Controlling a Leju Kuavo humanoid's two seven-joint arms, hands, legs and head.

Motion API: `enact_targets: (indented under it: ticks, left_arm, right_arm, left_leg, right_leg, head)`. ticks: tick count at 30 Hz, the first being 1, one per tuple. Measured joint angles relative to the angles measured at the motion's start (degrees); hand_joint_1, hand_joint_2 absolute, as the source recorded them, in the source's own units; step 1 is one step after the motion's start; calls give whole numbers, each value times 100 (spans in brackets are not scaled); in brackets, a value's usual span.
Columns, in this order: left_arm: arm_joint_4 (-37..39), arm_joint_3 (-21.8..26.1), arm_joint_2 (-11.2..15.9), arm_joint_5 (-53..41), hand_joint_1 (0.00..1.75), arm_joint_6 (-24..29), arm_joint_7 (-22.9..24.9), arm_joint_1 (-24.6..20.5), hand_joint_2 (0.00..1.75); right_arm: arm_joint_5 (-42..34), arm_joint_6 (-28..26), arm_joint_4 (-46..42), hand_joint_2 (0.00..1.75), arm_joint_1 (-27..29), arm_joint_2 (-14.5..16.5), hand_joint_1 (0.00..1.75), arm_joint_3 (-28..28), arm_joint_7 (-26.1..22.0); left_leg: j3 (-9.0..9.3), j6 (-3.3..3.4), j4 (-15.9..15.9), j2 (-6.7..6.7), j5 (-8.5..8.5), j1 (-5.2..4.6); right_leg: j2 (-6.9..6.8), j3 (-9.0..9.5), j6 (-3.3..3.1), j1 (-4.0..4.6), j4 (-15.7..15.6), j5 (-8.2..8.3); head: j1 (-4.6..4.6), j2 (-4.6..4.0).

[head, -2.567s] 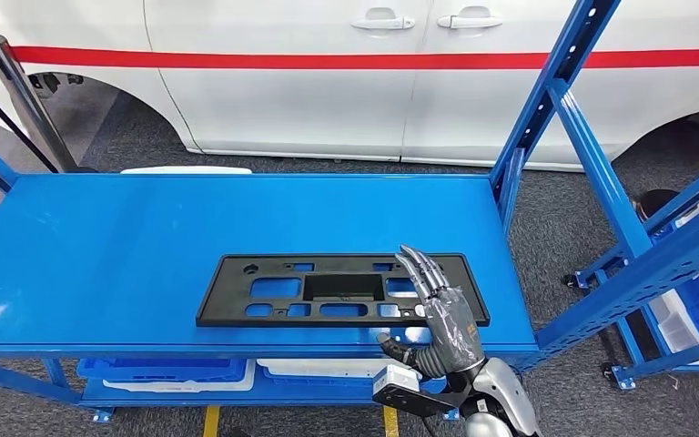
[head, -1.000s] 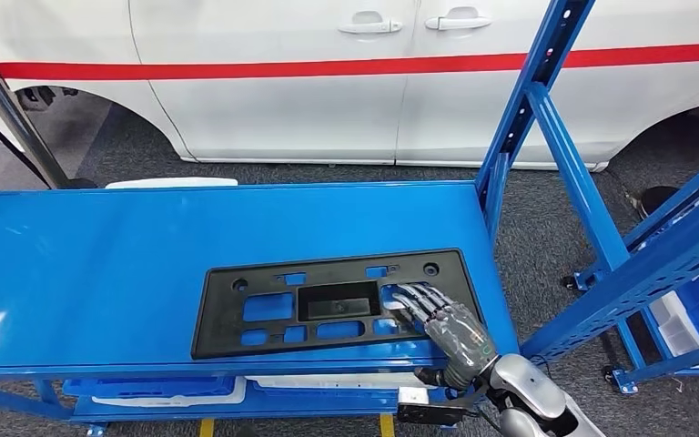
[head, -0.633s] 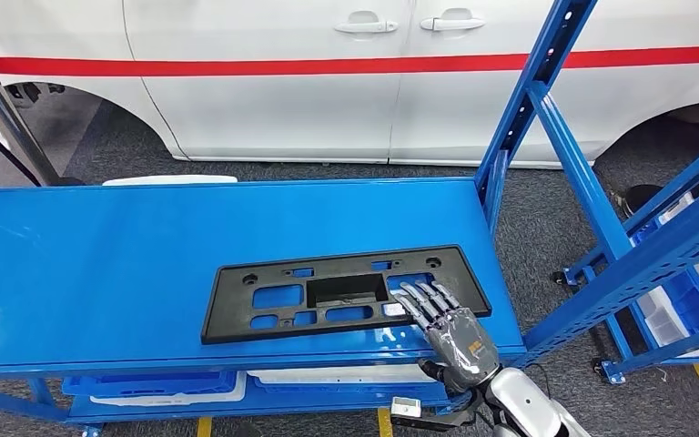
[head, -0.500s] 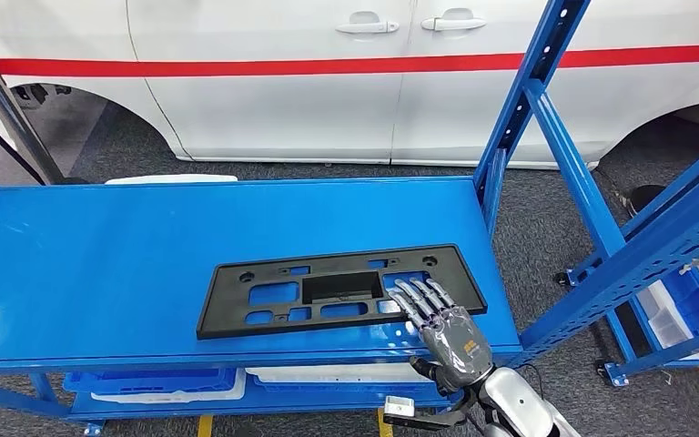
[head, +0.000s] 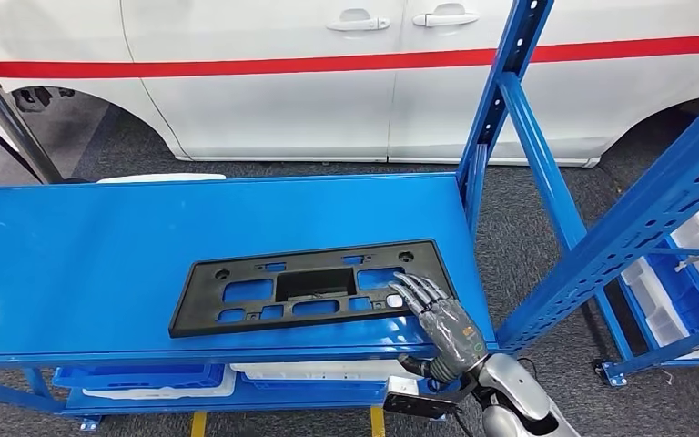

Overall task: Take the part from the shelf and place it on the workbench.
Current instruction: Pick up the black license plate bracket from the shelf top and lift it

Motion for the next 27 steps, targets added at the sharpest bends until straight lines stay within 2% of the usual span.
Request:
enact_targets:
  ticks: [2, 5, 6, 8, 10, 11, 12, 13, 14, 16, 17, 20, 22, 23, 25, 26, 27]
  left_arm:
    - [0, -2, 5, 3, 0, -1, 2, -9, 0]
    - [0, -7, 7, 7, 0, -2, 7, 1, 0]
    - [0, -7, 5, 8, 0, -3, 8, 6, 0]
    - [0, -7, 3, 9, 0, -5, 8, 1, 0]
    - [0, -8, 3, 8, 0, -11, 8, -6, 0]
    - [0, -9, 3, 9, 0, -15, 8, -3, 0]
    - [0, -9, 3, 9, 0, -20, 8, 2, 0]
    - [0, -9, 2, 9, 0, -26, 8, 6, 0]
    - [0, -9, 1, 9, 0, -31, 8, 8, 0]
    - [0, -9, -5, 7, 0, -40, 9, 5, 0]
    - [0, -9, -8, 6, 0, -41, 9, 3, 0]
    - [0, -11, -11, 5, 0, -44, 11, 1, 0]
    - [0, -13, -11, 4, 0, -45, 14, 0, 0]
    - [0, -15, -10, 2, 0, -44, 14, 1, 0]
    - [0, -21, -10, -3, 0, -44, 16, 6, 0]
    - [0, -23, -10, -5, 0, -45, 19, 10, 0]
    - [0, -26, -10, -8, 0, -48, 23, 13, 0]
  right_arm:
    - [-82, 103, -20, 175, -26, -7, 0, -18, -14]
    - [-309, 326, -43, 175, -52, -36, 0, -39, -66]
    - [-384, 389, -60, 175, -60, -49, 0, -50, -89]
    - [-480, 457, -93, 175, -81, -78, 0, -81, -117]
    - [-517, 485, -103, 175, -88, -101, 0, -102, -123]
    - [-527, 496, -103, 175, -85, -110, 0, -106, -123]
    - [-537, 504, -103, 175, -83, -115, 0, -108, -124]
    - [-548, 507, -105, 175, -85, -118, 0, -110, -125]
    - [-557, 499, -111, 175, -91, -119, 0, -116, -125]
    - [-569, 451, -133, 175, -115, -115, 0, -137, -128]
    - [-574, 416, -146, 175, -128, -111, 0, -148, -129]
    - [-511, 261, -167, 175, -162, -87, 0, -171, -126]
    - [-371, 81, -166, 175, -193, -51, 0, -191, -110]
    - [-267, -24, -166, 175, -209, -29, 0, -201, -88]
    - [-4, -229, -162, 175, -231, 8, 0, -211, -19]
    - [128, -314, -156, 175, -235, 18, 0, -211, 19]
    - [245, -385, -146, 175, -242, 28, 0, -211, 48]
  left_leg:
    - [233, 64, -519, -1, 137, -51]
    - [283, 87, -668, -3, 138, -46]
    - [307, 106, -709, -2, 153, -31]
    - [347, 146, -771, 2, 176, -11]
    - [351, 168, -772, 1, 169, -14]
    - [353, 167, -765, 0, 162, -14]
    - [357, 165, -754, -1, 151, -13]
    - [365, 156, -739, -3, 135, -10]
    - [378, 142, -719, -7, 114, -7]
    - [385, 98, -680, -15, 72, -20]
    - [381, 71, -668, -18, 62, -29]
    - [370, -12, -673, -22, 54, -39]
    - [291, -70, -481, -22, -95, -29]
    - [177, -93, -219, -22, -253, -20]
    - [-174, -124, 537, -21, -607, -5]
    - [-321, -134, 833, -21, -692, 3]
    - [-385, -141, 947, -20, -669, 10]
  right_leg:
    - [2, -9, 22, 9, 5, -12]
    - [-3, -19, 96, -3, -7, -14]
    - [-5, -34, 123, -5, 51, -64]
    - [-6, -228, 172, -19, 487, -320]
    - [-4, -605, 210, -40, 1206, -630]
    - [-5, -748, 228, -55, 1447, -672]
    - [-6, -803, 241, -69, 1500, -606]
    - [-7, -744, 250, -84, 1326, -429]
    - [-8, -589, 253, -98, 966, -190]
    - [-5, -278, 233, -95, 282, 95]
    - [-2, -203, 216, -84, 96, 136]
    - [0, -191, 142, -76, 8, 134]
    - [-8, -174, 65, -100, -30, 154]
    - [-14, -166, 33, -107, -43, 160]
    - [-24, -168, 1, -96, -44, 155]
    - [-28, -167, -2, -91, -43, 153]
    - [-30, -165, -4, -89, -41, 150]
  head:
    - [2, 0]
    - [1, 0]
    - [2, 0]
    - [6, 0]
    - [7, 0]
    - [7, 0]
    - [7, 0]
    - [7, 0]
    - [7, 0]
    - [7, 0]
    - [5, 0]
    - [-1, 0]
    - [-1, 0]
    - [-2, 0]
    - [-2, 0]
    - [-2, 0]
    - [-2, 0]
